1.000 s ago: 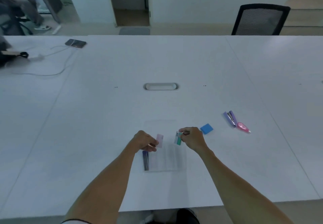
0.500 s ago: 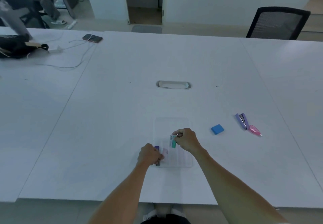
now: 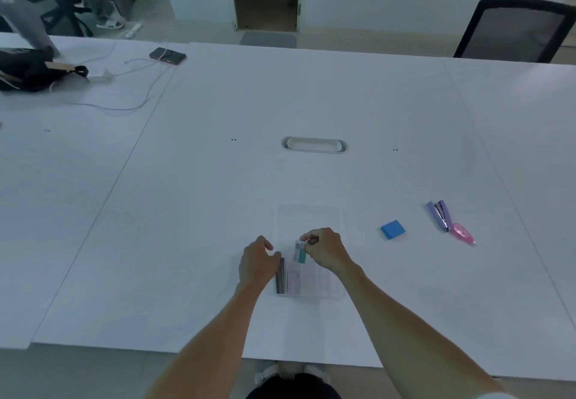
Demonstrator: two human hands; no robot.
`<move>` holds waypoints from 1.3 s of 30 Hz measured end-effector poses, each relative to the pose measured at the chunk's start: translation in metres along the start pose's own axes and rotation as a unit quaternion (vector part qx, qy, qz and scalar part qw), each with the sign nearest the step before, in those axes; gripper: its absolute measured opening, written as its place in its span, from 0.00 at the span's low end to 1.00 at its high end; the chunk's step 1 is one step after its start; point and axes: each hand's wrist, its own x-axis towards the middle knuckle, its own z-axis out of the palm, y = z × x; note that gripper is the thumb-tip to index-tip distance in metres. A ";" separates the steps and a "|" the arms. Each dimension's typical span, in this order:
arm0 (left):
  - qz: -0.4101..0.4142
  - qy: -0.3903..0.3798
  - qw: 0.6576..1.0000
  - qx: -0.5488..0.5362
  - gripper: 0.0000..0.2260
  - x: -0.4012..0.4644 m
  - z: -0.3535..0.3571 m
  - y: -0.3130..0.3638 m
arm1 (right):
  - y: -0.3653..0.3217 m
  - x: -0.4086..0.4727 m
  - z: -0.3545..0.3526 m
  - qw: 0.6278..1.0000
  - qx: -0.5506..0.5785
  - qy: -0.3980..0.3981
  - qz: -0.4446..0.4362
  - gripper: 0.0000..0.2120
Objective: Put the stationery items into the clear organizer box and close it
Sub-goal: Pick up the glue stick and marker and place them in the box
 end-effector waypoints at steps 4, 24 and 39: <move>-0.028 -0.026 0.999 -0.009 0.17 0.013 0.005 -0.012 | -0.003 0.004 0.012 1.000 -0.020 -0.009 -0.010 0.10; 0.092 -0.013 0.991 0.101 0.22 0.019 0.001 0.019 | 0.006 -0.006 -0.019 0.980 -0.163 0.055 -0.104 0.11; 0.292 -0.095 0.940 0.151 0.21 -0.002 0.109 0.180 | 0.120 -0.016 -0.186 0.979 -0.102 0.173 0.039 0.17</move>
